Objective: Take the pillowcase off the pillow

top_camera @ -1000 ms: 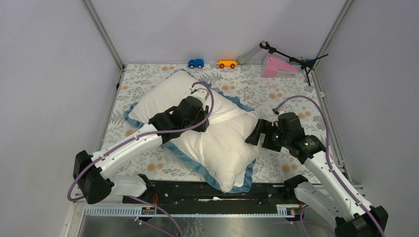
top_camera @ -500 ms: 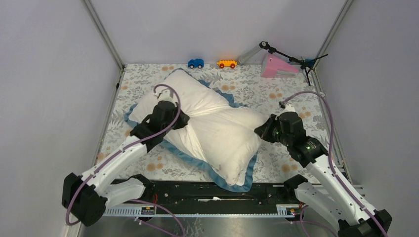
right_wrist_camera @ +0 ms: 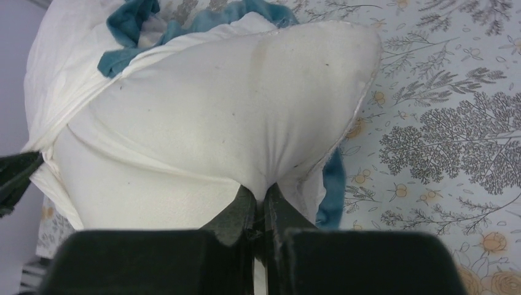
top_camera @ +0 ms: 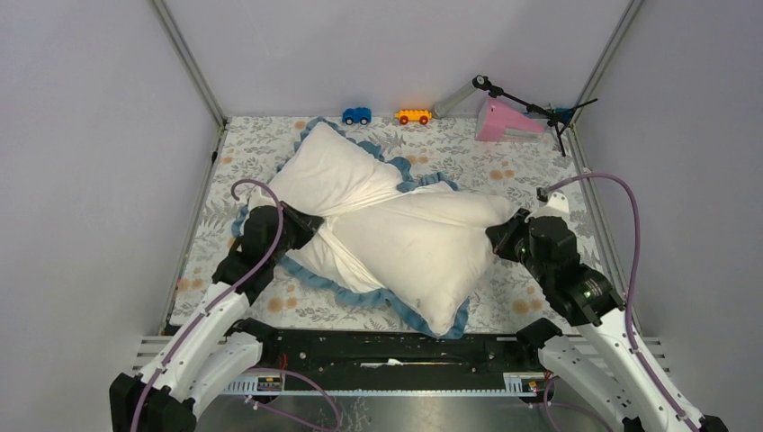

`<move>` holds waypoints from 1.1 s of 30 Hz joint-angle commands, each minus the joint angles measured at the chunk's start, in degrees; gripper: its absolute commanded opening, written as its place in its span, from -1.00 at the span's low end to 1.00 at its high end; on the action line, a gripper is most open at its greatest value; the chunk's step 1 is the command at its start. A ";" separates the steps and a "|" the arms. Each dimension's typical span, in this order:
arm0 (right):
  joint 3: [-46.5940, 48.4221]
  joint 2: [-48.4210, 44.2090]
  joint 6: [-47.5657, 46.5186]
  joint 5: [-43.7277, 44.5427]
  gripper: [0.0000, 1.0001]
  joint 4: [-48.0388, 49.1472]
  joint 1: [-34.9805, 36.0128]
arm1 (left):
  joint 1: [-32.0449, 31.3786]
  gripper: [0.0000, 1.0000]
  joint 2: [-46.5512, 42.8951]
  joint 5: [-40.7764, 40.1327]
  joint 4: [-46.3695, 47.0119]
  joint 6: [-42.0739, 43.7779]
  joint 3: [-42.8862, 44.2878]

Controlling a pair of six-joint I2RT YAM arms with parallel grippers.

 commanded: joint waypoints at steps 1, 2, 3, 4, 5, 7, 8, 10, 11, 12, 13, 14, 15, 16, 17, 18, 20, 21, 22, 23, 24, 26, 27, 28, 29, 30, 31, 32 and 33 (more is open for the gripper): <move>4.68 -0.18 -10.90 11.70 -1.00 -0.28 -2.83 | 6.41 -1.00 -3.29 -15.02 -0.33 7.13 -1.72; 4.80 0.25 -13.04 5.86 -0.80 0.89 -2.79 | 6.41 -1.00 -3.24 -9.16 3.56 8.84 -2.37; 4.86 0.96 -14.96 0.00 -0.40 2.32 -2.88 | 6.39 -1.00 -2.82 -3.37 8.41 10.47 -2.81; 5.05 1.51 -16.08 -4.80 -0.02 3.18 -2.86 | 6.33 -1.00 -1.93 2.77 11.39 11.41 -2.75; 5.47 2.37 -16.18 -8.40 0.27 3.42 -2.79 | 6.28 -1.00 -0.62 8.42 13.52 11.97 -2.21; 7.29 4.77 -16.24 -11.69 0.57 3.24 -2.83 | 5.52 -1.00 3.36 15.10 14.05 13.17 0.48; 8.56 6.16 -16.47 -13.09 0.66 2.69 -2.90 | 4.96 -1.00 5.49 17.28 13.89 13.94 2.16; 12.32 9.66 -16.94 -15.57 0.80 1.16 -2.83 | 3.05 -0.99 9.39 21.10 13.62 14.66 4.70; 13.93 11.36 -17.31 -16.90 0.85 0.42 -2.87 | 1.96 -0.98 10.95 21.50 13.73 14.61 5.55; 15.40 13.11 -17.59 -18.54 0.88 -0.18 -2.84 | 0.94 -0.98 12.23 21.32 13.82 14.53 6.23; 16.64 14.70 -17.77 -20.22 0.91 -0.69 -2.83 | -0.13 -0.98 13.39 20.87 14.00 14.42 6.68; 17.98 16.33 -17.99 -22.20 0.92 -1.21 -2.75 | -0.92 -0.98 14.43 20.48 14.78 14.14 6.73; 19.07 17.83 -18.05 -24.00 0.94 -1.67 -2.68 | -1.58 -0.98 15.30 20.21 16.39 13.75 6.57; 19.80 19.31 -18.00 -25.68 0.96 -1.98 -2.47 | -2.03 -0.98 16.21 20.23 17.71 13.31 6.34; 20.41 20.59 -18.07 -26.47 0.98 -2.42 -1.74 | -2.37 -0.98 17.54 20.16 18.93 13.04 6.14; 20.91 21.61 -18.26 -25.88 0.99 -2.92 -0.44 | -2.64 -0.98 18.58 20.05 20.02 12.92 6.19; 21.51 23.54 -19.15 -21.41 0.99 -4.21 4.29 | -2.69 -0.98 21.16 19.37 21.25 13.33 6.85; 21.69 24.37 -19.62 -19.00 0.99 -4.92 6.88 | -2.73 -0.99 22.37 18.61 21.39 13.67 7.40; 21.95 25.55 -20.06 -16.98 0.99 -5.72 10.24 | -2.73 -1.00 23.76 17.81 21.42 13.87 8.08; 22.17 26.49 -20.51 -15.27 0.99 -6.34 12.62 | -2.73 -1.00 24.97 17.33 21.69 14.03 8.85; 22.43 27.47 -20.80 -14.43 0.99 -6.92 15.23 | -2.73 -1.00 26.20 17.11 22.08 14.24 9.64; 22.92 29.73 -21.11 -10.27 0.99 -8.20 20.17 | -2.78 -1.00 28.14 17.03 22.76 14.30 11.35; 22.99 30.87 -21.30 -8.58 0.99 -8.98 22.34 | -2.79 -1.00 28.97 17.00 22.90 14.35 12.22; 22.82 31.95 -21.49 -7.09 0.99 -9.61 24.06 | -2.74 -1.00 29.73 17.13 22.85 14.57 13.33; 22.38 33.03 -21.62 -5.99 0.99 -10.08 25.12 | -2.73 -1.00 30.06 17.00 22.75 14.76 14.02; 21.68 34.07 -21.44 -4.83 0.99 -10.34 25.57 | -2.75 -1.00 30.17 16.82 22.36 15.01 14.71; 20.79 34.85 -21.01 -3.40 0.99 -10.39 25.64 | -2.75 -1.00 30.06 16.57 21.94 15.36 15.33; 19.80 35.61 -20.38 -1.27 0.99 -10.30 25.65 | -2.77 -1.00 29.82 16.49 21.49 15.65 15.80; 18.76 36.32 -19.61 1.01 0.99 -10.00 25.65 | -2.81 -0.98 29.45 16.61 20.95 16.15 16.16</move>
